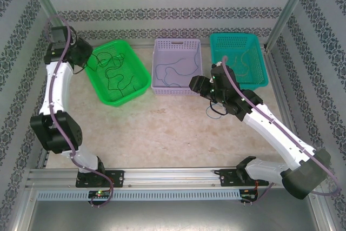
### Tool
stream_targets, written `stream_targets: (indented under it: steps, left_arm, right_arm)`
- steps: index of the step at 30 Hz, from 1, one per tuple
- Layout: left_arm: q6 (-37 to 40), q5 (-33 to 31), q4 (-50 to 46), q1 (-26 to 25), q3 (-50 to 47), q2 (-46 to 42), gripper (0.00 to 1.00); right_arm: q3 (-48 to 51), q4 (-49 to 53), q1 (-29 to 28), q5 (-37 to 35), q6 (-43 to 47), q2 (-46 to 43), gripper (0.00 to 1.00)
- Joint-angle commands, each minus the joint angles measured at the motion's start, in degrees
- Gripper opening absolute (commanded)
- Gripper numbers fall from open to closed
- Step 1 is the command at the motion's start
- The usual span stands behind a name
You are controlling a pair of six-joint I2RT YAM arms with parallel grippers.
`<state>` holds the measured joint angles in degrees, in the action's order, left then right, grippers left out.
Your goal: Untangle the cables
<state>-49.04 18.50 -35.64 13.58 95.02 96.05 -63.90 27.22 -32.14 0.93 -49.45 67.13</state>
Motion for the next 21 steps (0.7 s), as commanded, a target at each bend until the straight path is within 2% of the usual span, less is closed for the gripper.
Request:
stream_targets:
  steps: [1,4,8,14,20,21]
  left_arm:
    - [-1.88,7.08,5.29,-0.22,-0.78,0.04,0.0]
    - [-1.87,5.93,3.66,-0.22,1.13,0.17,0.0]
    - [-5.58,9.23,6.52,-0.43,0.17,0.85,0.0]
    - [-8.6,9.3,9.83,-5.33,-3.59,2.5,0.0]
    - [-9.73,2.7,12.51,-10.08,-8.75,6.05,0.0]
    - [-9.87,2.24,13.04,-10.61,-9.35,7.27,0.03]
  right_arm:
    - [0.67,-0.46,-0.54,0.35,0.81,-0.31,0.58]
    - [1.56,-0.58,-0.58,0.17,0.43,-0.73,0.58]
    - [1.82,-0.68,-0.59,0.45,0.25,-0.61,0.58]
    - [1.62,-1.36,-0.64,0.76,0.15,0.35,0.58]
    - [1.5,-1.65,-0.73,0.99,0.03,0.89,0.58]
    - [1.58,-1.57,-0.73,0.91,-0.11,0.81,0.58]
